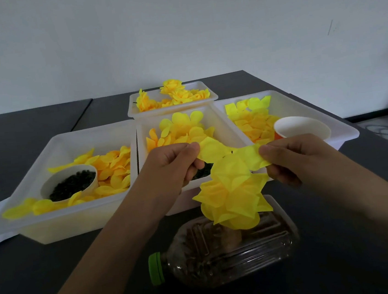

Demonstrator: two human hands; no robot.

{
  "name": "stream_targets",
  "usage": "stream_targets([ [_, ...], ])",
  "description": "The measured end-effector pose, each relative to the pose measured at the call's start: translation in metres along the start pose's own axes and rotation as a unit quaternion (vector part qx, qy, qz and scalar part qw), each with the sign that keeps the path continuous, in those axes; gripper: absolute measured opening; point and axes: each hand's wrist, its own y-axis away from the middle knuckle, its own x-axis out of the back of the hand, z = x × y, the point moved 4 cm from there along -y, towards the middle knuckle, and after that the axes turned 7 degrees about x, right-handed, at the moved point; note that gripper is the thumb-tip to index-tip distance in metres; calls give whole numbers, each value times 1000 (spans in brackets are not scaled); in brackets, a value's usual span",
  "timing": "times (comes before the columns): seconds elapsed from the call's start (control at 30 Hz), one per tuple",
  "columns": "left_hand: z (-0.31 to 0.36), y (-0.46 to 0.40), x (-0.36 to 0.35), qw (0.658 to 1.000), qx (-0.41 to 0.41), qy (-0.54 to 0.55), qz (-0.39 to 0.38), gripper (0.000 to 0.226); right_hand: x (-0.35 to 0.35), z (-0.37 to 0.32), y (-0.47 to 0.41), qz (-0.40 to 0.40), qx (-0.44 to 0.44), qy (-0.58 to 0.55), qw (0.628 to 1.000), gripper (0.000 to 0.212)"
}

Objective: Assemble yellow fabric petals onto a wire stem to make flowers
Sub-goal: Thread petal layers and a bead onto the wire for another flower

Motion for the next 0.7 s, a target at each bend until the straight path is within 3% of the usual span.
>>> stream_targets([
  [0.53,-7,3,-8,999,29,-2,13,42,2,11,2,6,-38,1,999,48],
  [0.7,-14,5,-2,998,-1,-68,20,43,-2,14,9,0,-39,33,999,47],
])
